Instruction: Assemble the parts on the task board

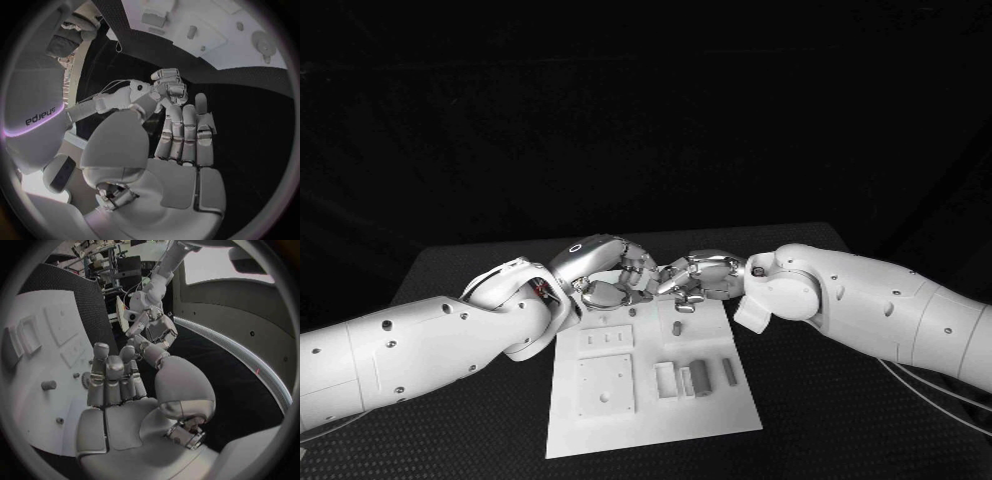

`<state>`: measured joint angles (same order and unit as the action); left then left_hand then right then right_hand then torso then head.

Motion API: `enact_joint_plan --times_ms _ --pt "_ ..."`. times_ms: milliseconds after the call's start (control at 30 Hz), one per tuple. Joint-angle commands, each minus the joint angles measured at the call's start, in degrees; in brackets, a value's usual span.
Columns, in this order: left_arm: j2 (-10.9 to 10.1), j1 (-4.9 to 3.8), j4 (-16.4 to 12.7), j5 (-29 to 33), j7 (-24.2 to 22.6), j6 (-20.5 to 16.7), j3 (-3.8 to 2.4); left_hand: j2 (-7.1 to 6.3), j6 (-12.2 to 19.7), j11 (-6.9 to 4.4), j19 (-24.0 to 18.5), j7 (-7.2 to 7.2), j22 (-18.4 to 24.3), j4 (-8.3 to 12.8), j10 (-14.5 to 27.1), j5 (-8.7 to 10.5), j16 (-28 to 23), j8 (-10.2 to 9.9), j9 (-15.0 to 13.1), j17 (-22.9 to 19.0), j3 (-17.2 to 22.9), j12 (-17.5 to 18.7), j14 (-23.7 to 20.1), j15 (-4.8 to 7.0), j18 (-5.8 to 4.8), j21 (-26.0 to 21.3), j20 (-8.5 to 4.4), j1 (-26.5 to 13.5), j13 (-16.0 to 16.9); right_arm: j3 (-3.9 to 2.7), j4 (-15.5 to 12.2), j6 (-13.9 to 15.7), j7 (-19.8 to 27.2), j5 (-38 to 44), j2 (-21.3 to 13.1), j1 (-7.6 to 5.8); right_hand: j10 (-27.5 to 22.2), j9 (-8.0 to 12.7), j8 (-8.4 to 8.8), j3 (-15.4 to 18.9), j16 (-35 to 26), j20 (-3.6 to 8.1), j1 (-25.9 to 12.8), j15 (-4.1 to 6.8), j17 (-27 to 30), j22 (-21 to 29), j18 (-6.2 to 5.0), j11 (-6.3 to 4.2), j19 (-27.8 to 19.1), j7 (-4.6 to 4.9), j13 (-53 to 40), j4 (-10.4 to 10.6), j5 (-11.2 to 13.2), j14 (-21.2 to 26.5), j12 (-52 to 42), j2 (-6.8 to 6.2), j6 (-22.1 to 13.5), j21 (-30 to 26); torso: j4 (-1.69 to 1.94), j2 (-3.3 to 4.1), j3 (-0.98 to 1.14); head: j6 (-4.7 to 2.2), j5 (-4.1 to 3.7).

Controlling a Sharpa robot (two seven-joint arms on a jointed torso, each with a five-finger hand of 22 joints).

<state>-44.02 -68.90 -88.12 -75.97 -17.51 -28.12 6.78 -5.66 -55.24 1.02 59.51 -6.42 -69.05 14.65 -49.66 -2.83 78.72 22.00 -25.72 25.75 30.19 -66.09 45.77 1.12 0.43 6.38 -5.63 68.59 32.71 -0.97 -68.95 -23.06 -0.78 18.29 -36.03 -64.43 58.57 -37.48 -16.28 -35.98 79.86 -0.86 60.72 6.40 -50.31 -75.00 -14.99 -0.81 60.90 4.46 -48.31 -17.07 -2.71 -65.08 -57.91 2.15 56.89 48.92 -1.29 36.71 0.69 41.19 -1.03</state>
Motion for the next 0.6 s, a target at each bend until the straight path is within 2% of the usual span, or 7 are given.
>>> enact_joint_plan --times_ms 33,367,600 --pt "0.1 0.00 -0.1 0.9 -0.8 0.7 -0.01 0.90 -0.4 -0.40 0.5 0.10 -0.1 -0.2 -0.3 0.03 0.4 0.2 -0.1 0.0 0.4 -0.1 0.4 0.01 -0.43 -0.3 0.03 0.4 0.1 -0.05 0.2 -1.3 0.7 0.1 0.1 0.01 0.3 -2.7 -0.17 -0.2 0.3 0.17 0.1 0.42 -0.1 -1.0 -0.01 0.03 -0.2 1.00 0.1 0.2 -0.2 -0.1 -0.3 0.31 1.4 0.2 -0.01 0.00 0.01 -0.10 0.07" --pt "0.2 0.00 -0.1 0.9 -0.6 0.0 -0.01 0.89 -0.8 -0.47 0.9 0.16 -0.4 -0.8 -0.6 0.04 0.5 0.5 -0.2 0.0 1.2 -0.3 0.7 0.16 -0.43 -0.4 -0.08 0.5 0.1 -0.05 0.5 -1.7 0.7 0.1 0.2 0.01 0.2 -2.8 -0.16 -0.2 0.3 0.17 0.1 0.42 -0.1 -1.0 -0.01 0.03 -0.2 1.00 0.1 0.2 -0.2 -0.1 -0.3 0.30 1.4 0.2 -0.03 0.00 0.01 -0.20 0.05" --pt "0.4 0.00 -0.2 0.9 -0.6 -0.7 -0.02 1.13 -1.9 -0.82 1.4 0.60 -0.8 -1.3 -1.0 0.05 0.8 1.4 -0.7 0.0 1.8 -0.5 1.2 0.44 -0.43 -0.4 -0.31 0.6 0.3 -0.05 1.1 0.3 0.7 0.1 0.5 0.01 0.0 -2.9 -0.06 -0.2 0.3 0.10 0.0 0.37 -0.1 -1.0 -0.01 0.11 -0.3 1.08 0.1 0.2 -0.2 0.1 -0.1 0.39 1.2 0.2 -0.05 -0.02 -0.01 -0.24 0.04"
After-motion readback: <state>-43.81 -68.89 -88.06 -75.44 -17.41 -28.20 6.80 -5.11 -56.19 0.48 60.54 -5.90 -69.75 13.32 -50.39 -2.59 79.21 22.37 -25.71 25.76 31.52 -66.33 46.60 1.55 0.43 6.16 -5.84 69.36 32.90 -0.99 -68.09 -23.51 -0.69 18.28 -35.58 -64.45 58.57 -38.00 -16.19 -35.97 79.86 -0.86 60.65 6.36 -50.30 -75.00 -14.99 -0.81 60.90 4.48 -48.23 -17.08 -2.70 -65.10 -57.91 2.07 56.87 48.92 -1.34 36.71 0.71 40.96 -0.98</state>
